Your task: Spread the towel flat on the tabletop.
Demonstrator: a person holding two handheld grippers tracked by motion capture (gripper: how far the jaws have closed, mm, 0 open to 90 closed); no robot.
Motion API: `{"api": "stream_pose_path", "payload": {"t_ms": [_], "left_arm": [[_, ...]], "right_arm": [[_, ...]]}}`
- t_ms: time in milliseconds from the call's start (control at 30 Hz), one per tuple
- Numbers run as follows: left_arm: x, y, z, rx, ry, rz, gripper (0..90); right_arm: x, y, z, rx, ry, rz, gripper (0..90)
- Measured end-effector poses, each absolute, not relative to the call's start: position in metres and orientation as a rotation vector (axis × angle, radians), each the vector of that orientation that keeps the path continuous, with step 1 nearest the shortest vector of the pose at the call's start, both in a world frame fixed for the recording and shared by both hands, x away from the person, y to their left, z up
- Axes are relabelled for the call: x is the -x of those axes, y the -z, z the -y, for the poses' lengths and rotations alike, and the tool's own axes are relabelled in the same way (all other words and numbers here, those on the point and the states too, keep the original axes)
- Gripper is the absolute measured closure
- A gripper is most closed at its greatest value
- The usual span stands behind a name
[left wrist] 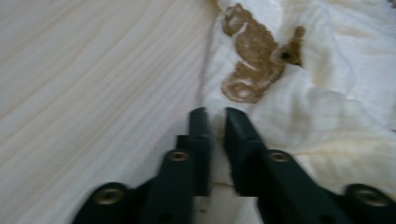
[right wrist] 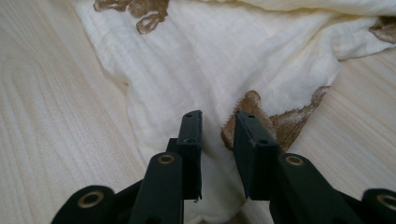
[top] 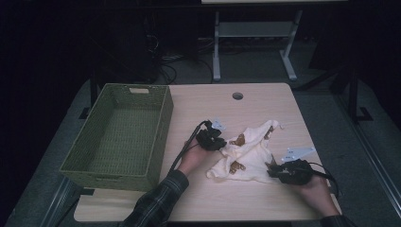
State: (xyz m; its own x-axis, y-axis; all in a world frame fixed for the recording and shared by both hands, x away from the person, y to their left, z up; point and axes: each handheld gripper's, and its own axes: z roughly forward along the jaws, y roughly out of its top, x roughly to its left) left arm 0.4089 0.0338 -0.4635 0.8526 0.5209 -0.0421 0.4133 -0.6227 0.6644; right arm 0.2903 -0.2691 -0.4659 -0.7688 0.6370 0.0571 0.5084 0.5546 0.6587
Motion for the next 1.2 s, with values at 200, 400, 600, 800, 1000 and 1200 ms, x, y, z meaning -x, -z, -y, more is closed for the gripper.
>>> {"api": "stream_pose_path", "payload": {"t_ms": [200, 400, 600, 800, 1000, 1200], "left_arm": [[-0.411, 0.455, -0.038, -2.308, -0.241, -0.699, 89.0], [-0.419, 0.436, -0.048, -2.263, -0.294, -0.736, 89.3], [-0.434, 0.422, -0.058, -2.206, -0.341, -0.788, 89.4], [-0.455, 0.415, -0.068, -2.163, -0.384, -0.849, 89.4], [-0.475, 0.417, -0.073, -2.171, -0.406, -0.901, 89.4], [-0.473, 0.428, -0.071, -2.204, -0.393, -0.909, 76.5]], "right_arm": [[-0.290, 0.466, 0.269, -0.971, -1.014, -2.599, 72.0], [-0.290, 0.466, 0.270, -0.976, -1.012, -2.603, 72.0], [-0.288, 0.466, 0.272, -0.983, -1.014, -2.604, 72.1], [-0.284, 0.465, 0.276, -0.975, -1.004, -2.611, 71.9], [-0.282, 0.465, 0.279, -0.976, -1.007, -2.615, 71.9], [-0.282, 0.465, 0.281, -0.987, -1.016, -2.619, 70.5]]}}
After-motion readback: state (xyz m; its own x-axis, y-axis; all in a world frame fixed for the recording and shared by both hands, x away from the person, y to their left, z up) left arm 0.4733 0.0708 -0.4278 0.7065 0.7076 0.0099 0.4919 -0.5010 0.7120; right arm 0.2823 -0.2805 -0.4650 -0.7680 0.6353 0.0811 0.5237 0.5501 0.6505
